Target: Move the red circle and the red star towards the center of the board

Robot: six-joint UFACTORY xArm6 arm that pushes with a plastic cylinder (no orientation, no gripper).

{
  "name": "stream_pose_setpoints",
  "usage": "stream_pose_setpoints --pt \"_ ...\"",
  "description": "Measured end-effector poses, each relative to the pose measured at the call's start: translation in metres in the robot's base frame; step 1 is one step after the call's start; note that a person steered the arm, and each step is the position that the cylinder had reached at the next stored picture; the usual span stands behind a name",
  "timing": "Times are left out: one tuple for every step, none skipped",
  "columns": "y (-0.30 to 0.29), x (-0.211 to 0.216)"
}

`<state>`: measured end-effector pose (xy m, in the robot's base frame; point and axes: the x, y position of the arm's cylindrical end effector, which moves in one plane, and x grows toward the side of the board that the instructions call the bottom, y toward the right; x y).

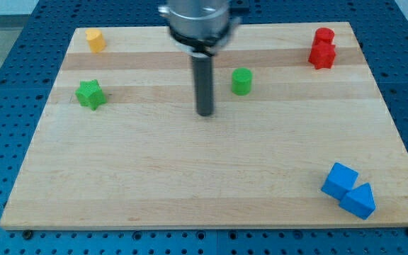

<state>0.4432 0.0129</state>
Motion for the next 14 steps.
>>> stream_pose_setpoints --pt "0.067 0.032" --pt "0.113 0.039" --pt "0.115 0.006" --pt "0.104 -0.048" --pt "0.099 -0.109" --pt "0.101 -0.182" --pt "0.115 -0.249" --pt "0.132 -0.252" --pt "0.202 -0.252" --pt "0.217 -0.247" --pt "0.222 -0.246" --pt "0.222 -0.241" --pt "0.221 -0.207" --pt "0.215 -0.158"
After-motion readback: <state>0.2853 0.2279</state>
